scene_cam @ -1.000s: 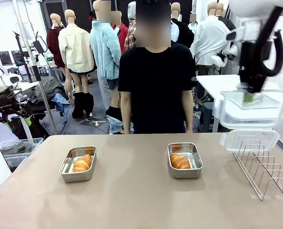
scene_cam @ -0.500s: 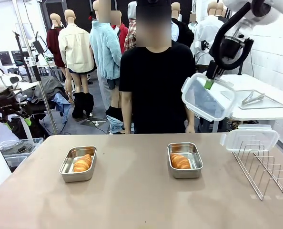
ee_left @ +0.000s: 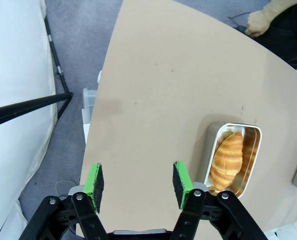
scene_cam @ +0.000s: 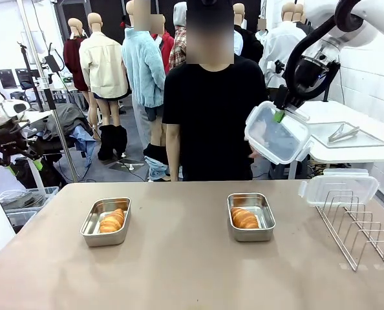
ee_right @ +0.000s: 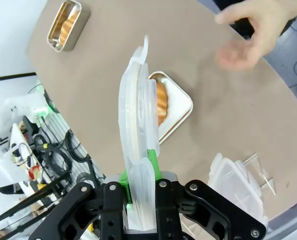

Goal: Place the bread in airtight containers.
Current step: Release when the human grabs the Airtight Container lid.

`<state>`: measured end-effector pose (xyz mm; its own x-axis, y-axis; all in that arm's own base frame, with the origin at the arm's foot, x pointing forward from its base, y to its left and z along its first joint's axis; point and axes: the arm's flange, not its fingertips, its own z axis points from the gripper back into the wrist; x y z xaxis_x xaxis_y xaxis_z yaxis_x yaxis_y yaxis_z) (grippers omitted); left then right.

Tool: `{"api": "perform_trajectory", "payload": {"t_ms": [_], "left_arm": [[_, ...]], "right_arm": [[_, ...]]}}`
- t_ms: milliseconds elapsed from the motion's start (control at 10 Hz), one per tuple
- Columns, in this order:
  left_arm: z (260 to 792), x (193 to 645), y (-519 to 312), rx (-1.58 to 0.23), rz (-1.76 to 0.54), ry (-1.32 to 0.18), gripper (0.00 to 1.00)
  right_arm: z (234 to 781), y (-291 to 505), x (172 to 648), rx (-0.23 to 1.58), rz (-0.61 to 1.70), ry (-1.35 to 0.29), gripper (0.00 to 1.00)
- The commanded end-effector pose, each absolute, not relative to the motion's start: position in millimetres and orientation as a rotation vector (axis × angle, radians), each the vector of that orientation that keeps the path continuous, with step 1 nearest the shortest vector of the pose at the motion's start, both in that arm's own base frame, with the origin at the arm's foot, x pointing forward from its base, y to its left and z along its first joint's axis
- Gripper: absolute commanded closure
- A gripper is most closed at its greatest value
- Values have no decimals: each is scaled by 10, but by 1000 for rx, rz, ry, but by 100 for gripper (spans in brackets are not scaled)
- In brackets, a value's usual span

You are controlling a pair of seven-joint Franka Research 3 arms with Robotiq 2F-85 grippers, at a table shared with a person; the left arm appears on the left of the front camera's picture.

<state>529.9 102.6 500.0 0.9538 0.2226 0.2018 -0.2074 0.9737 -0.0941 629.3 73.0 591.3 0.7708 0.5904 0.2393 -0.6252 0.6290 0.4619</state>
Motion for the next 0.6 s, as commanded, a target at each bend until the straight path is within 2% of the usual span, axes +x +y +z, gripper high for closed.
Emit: {"api": "perform_trajectory", "payload": {"t_ms": [0,500], "left_arm": [[5025,5287,1023,-54,227,-218,28],[5025,5287,1023,-54,227,-218,28]], "right_arm": [[5967,723,6241,552,728,-63,100],[5967,723,6241,552,728,-63,100]]}}
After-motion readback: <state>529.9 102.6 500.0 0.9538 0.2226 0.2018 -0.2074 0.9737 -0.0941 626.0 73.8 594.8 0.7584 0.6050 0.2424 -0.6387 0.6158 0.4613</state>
